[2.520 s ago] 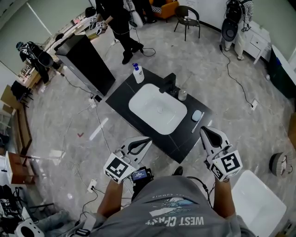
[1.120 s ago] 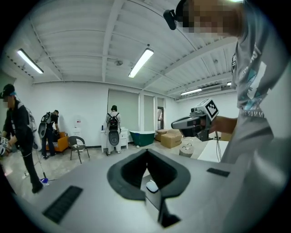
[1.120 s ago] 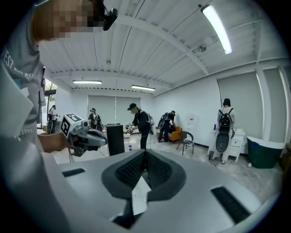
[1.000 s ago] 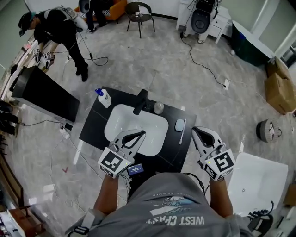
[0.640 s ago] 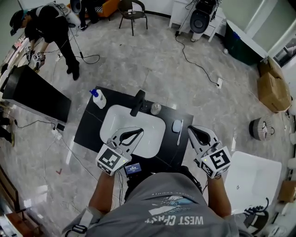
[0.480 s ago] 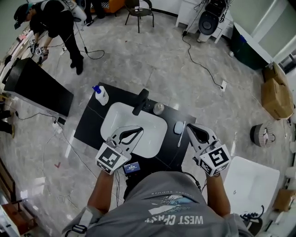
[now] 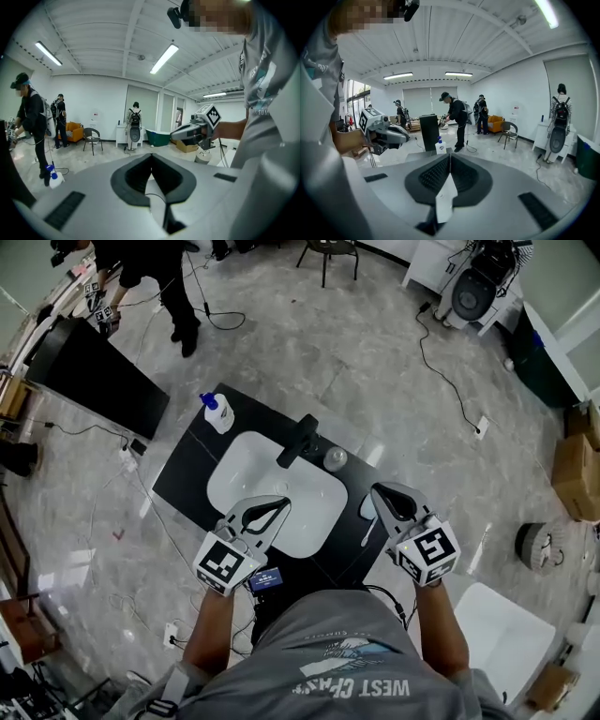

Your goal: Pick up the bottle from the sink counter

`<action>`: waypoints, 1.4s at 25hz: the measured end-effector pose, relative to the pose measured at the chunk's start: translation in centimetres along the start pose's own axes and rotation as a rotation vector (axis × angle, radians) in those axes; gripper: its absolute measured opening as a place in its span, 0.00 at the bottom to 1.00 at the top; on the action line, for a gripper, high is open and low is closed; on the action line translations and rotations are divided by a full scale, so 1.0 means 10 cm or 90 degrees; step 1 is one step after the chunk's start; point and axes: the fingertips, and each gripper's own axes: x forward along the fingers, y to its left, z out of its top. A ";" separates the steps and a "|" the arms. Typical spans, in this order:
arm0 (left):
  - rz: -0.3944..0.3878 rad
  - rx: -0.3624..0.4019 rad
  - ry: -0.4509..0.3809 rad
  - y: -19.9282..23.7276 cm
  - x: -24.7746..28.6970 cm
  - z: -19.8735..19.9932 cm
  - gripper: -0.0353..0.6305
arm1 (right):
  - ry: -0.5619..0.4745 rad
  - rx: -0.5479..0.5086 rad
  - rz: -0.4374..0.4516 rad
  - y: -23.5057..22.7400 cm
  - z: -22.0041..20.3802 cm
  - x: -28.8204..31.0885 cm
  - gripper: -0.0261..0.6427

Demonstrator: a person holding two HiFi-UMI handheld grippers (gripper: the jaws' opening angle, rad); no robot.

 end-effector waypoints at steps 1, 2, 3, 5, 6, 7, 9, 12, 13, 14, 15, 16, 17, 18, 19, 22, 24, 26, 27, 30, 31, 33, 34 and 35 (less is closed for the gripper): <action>0.006 -0.004 0.000 0.01 0.01 -0.01 0.06 | 0.005 0.005 0.008 -0.02 -0.05 0.06 0.04; 0.013 -0.007 -0.001 0.02 0.02 -0.01 0.06 | 0.008 0.009 0.015 -0.04 -0.08 0.11 0.04; 0.018 -0.009 0.000 0.03 0.03 -0.02 0.06 | 0.012 0.012 0.023 -0.06 -0.11 0.17 0.04; 0.025 -0.015 0.013 0.04 0.05 -0.06 0.06 | 0.020 0.013 0.036 -0.10 -0.16 0.28 0.04; 0.029 -0.019 0.019 0.05 0.05 -0.08 0.06 | 0.025 0.012 0.042 -0.11 -0.19 0.33 0.04; 0.034 -0.024 0.023 0.06 0.05 -0.11 0.06 | 0.031 0.011 0.048 -0.13 -0.23 0.39 0.05; 0.042 -0.035 0.030 0.09 0.06 -0.16 0.06 | 0.041 0.011 0.058 -0.16 -0.29 0.50 0.05; 0.054 -0.051 0.041 0.13 0.06 -0.25 0.06 | 0.056 0.012 0.069 -0.22 -0.38 0.67 0.05; 0.057 -0.055 0.043 0.15 0.07 -0.28 0.06 | 0.061 0.013 0.073 -0.24 -0.42 0.74 0.05; 0.059 -0.060 0.044 0.17 0.07 -0.31 0.06 | 0.067 0.012 0.076 -0.26 -0.46 0.81 0.05; 0.062 -0.064 0.042 0.19 0.09 -0.34 0.06 | 0.073 0.012 0.079 -0.28 -0.52 0.88 0.05; 0.066 -0.068 0.037 0.21 0.10 -0.38 0.06 | 0.079 0.012 0.083 -0.29 -0.58 0.94 0.06; 0.071 -0.073 0.032 0.22 0.11 -0.40 0.06 | 0.085 0.011 0.086 -0.31 -0.64 1.00 0.08; 0.074 -0.078 0.032 0.23 0.11 -0.42 0.06 | 0.089 0.011 0.089 -0.32 -0.69 1.05 0.09; 0.077 -0.083 0.037 0.23 0.11 -0.44 0.06 | 0.093 0.011 0.092 -0.34 -0.72 1.09 0.10; 0.078 -0.096 0.061 0.21 0.10 -0.51 0.06 | 0.105 0.012 0.093 -0.40 -0.83 1.20 0.14; 0.077 -0.103 0.071 0.20 0.10 -0.56 0.06 | 0.113 0.015 0.091 -0.44 -0.91 1.28 0.18; 0.080 -0.111 0.066 0.22 0.12 -0.59 0.06 | 0.120 0.017 0.089 -0.48 -1.00 1.36 0.21; 0.083 -0.115 0.060 0.23 0.12 -0.60 0.06 | 0.123 0.018 0.089 -0.49 -1.05 1.40 0.22; 0.087 -0.126 0.059 0.26 0.14 -0.67 0.06 | 0.136 0.020 0.086 -0.54 -1.21 1.53 0.26; 0.087 -0.131 0.059 0.27 0.15 -0.69 0.06 | 0.142 0.021 0.085 -0.55 -1.27 1.57 0.27; 0.085 -0.135 0.067 0.28 0.15 -0.73 0.06 | 0.152 0.024 0.084 -0.57 -1.37 1.64 0.29; 0.086 -0.137 0.066 0.29 0.15 -0.73 0.06 | 0.156 0.024 0.085 -0.57 -1.41 1.66 0.30; 0.087 -0.139 0.063 0.30 0.15 -0.73 0.06 | 0.160 0.022 0.086 -0.57 -1.44 1.69 0.30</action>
